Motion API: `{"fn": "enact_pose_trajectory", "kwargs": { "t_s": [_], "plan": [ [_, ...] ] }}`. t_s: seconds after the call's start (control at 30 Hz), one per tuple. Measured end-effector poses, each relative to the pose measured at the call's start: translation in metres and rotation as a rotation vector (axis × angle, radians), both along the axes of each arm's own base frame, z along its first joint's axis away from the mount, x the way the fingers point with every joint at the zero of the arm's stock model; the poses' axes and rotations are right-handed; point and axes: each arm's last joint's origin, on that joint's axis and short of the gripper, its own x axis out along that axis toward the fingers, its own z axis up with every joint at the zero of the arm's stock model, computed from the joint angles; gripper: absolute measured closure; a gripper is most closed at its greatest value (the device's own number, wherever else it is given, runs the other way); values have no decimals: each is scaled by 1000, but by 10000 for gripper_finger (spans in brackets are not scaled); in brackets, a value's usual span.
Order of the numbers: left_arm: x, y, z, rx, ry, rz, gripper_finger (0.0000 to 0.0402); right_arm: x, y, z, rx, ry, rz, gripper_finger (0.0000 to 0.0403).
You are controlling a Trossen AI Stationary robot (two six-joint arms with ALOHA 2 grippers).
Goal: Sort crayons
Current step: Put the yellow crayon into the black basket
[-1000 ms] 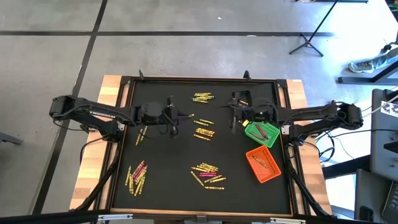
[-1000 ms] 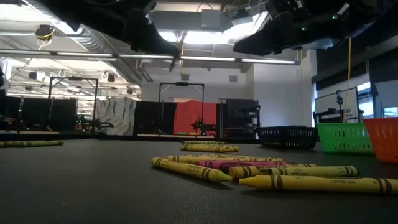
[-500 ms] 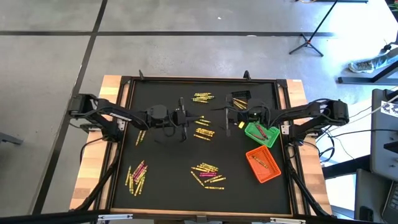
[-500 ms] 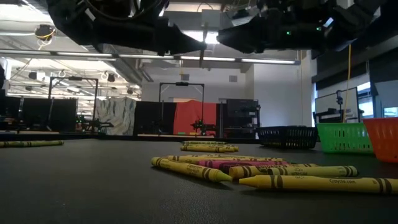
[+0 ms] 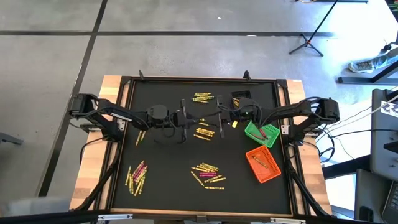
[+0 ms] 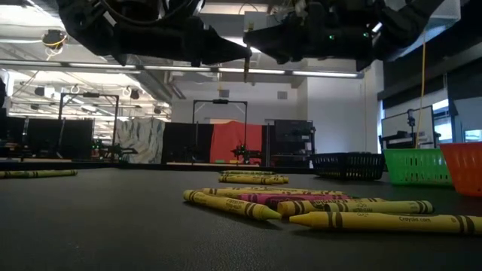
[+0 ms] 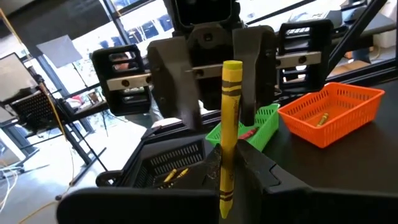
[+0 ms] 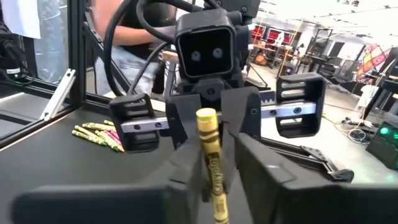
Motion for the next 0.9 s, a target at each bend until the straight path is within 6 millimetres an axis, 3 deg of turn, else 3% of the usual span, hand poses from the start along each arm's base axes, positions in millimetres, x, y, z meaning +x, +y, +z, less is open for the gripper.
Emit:
{"fn": "enact_pose_trajectory", "kwargs": {
  "t_s": [0.17, 0.37, 0.5, 0.7, 0.9],
  "plan": [
    [0, 0, 0, -9, -2, 3, 389, 0, 0, 0, 4, 10, -5, 387],
    [0, 0, 0, -86, -14, 19, 388, 0, -1, 0, 10, 15, -21, 374],
    [0, 1, -2, -97, 7, 29, 359, -1, -2, 0, 7, 43, -72, 391],
    [-1, 2, -11, -119, 92, 103, 300, -16, -8, 5, -9, 181, -323, 378],
    [-2, 4, -14, -115, 120, 153, 285, -43, -16, 3, -60, 415, -675, 379]
  ]
}}
